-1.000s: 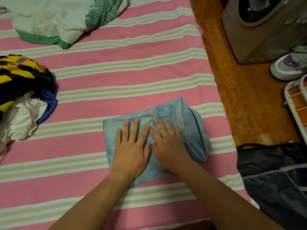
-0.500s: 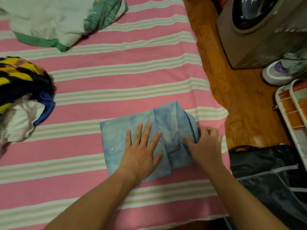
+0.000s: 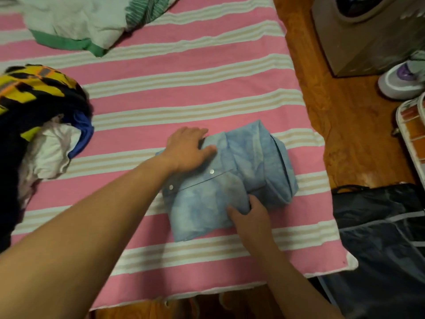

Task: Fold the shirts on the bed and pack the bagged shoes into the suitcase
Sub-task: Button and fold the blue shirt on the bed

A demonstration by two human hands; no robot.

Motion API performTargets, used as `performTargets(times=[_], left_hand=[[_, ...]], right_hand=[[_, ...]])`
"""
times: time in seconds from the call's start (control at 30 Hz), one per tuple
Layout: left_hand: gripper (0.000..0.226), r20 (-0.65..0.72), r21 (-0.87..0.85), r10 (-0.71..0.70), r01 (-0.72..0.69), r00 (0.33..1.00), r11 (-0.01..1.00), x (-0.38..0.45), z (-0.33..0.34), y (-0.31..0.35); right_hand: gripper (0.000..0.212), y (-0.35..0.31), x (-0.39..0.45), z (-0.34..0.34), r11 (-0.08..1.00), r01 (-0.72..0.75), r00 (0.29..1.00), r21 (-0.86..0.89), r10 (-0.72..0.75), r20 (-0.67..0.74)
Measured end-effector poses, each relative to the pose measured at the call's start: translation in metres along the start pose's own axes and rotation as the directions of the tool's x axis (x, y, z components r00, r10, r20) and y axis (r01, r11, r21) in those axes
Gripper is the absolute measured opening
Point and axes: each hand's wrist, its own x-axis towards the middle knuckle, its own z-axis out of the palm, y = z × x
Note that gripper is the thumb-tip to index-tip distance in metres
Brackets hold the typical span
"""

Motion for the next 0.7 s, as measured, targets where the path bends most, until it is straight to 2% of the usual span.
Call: performTargets(times=[0.03, 0.07, 0.1, 0.13, 0.17, 0.2, 0.23, 0.27, 0.3, 0.33, 0.4, 0.43, 0.5, 0.57, 0.6, 0.63, 0.7], left_hand=[[0.076, -0.038, -0.227, -0.031, 0.022, 0.999, 0.974, -0.011, -0.012, 0.0], [0.064, -0.074, -0.513, -0.096, 0.045, 0.993, 0.857, -0.031, -0.024, -0.003], [0.059, -0.039, -0.723, -0.146, 0.072, 0.989, 0.687, -0.056, -0.036, -0.009], [0.061, 0.02, -0.849, -0.196, 0.12, 0.98, 0.515, -0.083, -0.05, -0.017], [0.066, 0.088, -0.903, -0.238, 0.178, 0.967, 0.392, -0.107, -0.061, -0.032], [0.068, 0.131, -0.928, -0.25, 0.208, 0.959, 0.311, -0.13, -0.07, -0.048], [0.062, 0.144, -0.94, -0.281, 0.22, 0.949, 0.26, -0.149, -0.074, -0.07], [0.05, 0.142, -0.951, -0.337, 0.223, 0.931, 0.216, -0.165, -0.076, -0.088], [0.038, 0.12, -0.942, -0.446, 0.243, 0.887, 0.23, -0.177, -0.072, -0.111], [0.032, 0.077, -0.915, -0.569, 0.284, 0.819, 0.285, -0.185, -0.065, -0.131], [0.041, 0.036, -0.843, -0.725, 0.411, 0.687, 0.348, -0.195, -0.043, -0.167], [0.047, 0.033, -0.822, -0.745, 0.442, 0.666, 0.359, -0.2, -0.031, -0.179], [0.055, -0.013, -0.753, -0.718, 0.466, 0.696, 0.465, -0.203, -0.008, -0.195], [0.074, -0.105, -0.59, -0.697, 0.52, 0.709, 0.618, -0.201, 0.009, -0.198], [0.083, -0.146, -0.504, -0.698, 0.554, 0.701, 0.663, -0.199, 0.015, -0.193], [0.086, -0.192, -0.423, -0.685, 0.571, 0.703, 0.704, -0.197, 0.021, -0.187], [0.084, -0.274, -0.289, -0.598, 0.529, 0.753, 0.798, -0.196, 0.029, -0.173]], right_hand=[[0.016, -0.009, -0.009, 0.005, 0.996, 0.076, 0.997, 0.045, -0.076, -0.008], [0.015, -0.021, -0.02, 0.013, 0.983, 0.165, 0.986, 0.077, -0.165, -0.016], [0.016, -0.034, -0.031, 0.024, 0.962, 0.256, 0.966, 0.099, -0.258, 0.011], [0.02, -0.047, -0.044, 0.038, 0.93, 0.348, 0.929, 0.12, -0.359, 0.093], [0.021, -0.06, -0.056, 0.053, 0.893, 0.426, 0.865, 0.141, -0.448, 0.226], [0.019, -0.069, -0.067, 0.071, 0.867, 0.478, 0.775, 0.137, -0.49, 0.398], [0.019, -0.077, -0.074, 0.086, 0.853, 0.512, 0.681, 0.106, -0.478, 0.555], [0.023, -0.082, -0.077, 0.098, 0.846, 0.529, 0.632, 0.068, -0.447, 0.633], [0.028, -0.083, -0.074, 0.108, 0.844, 0.535, 0.65, 0.039, -0.44, 0.619], [0.031, -0.08, -0.065, 0.116, 0.854, 0.519, 0.725, 0.0, -0.441, 0.529], [0.03, -0.068, -0.037, 0.126, 0.868, 0.462, 0.869, -0.183, -0.403, 0.286], [0.031, -0.064, -0.025, 0.13, 0.864, 0.412, 0.908, -0.291, -0.361, 0.212], [0.037, -0.06, -0.012, 0.135, 0.874, 0.322, 0.946, -0.365, -0.283, 0.157], [0.041, -0.064, -0.007, 0.147, 0.927, 0.226, 0.967, -0.298, -0.175, 0.187], [0.046, -0.066, -0.004, 0.156, 0.956, 0.167, 0.972, -0.24, -0.119, 0.204], [0.054, -0.071, -0.003, 0.163, 0.977, 0.109, 0.975, -0.181, -0.069, 0.212], [0.077, -0.077, 0.0, 0.176, 0.992, 0.044, 0.975, -0.12, -0.017, 0.223]])
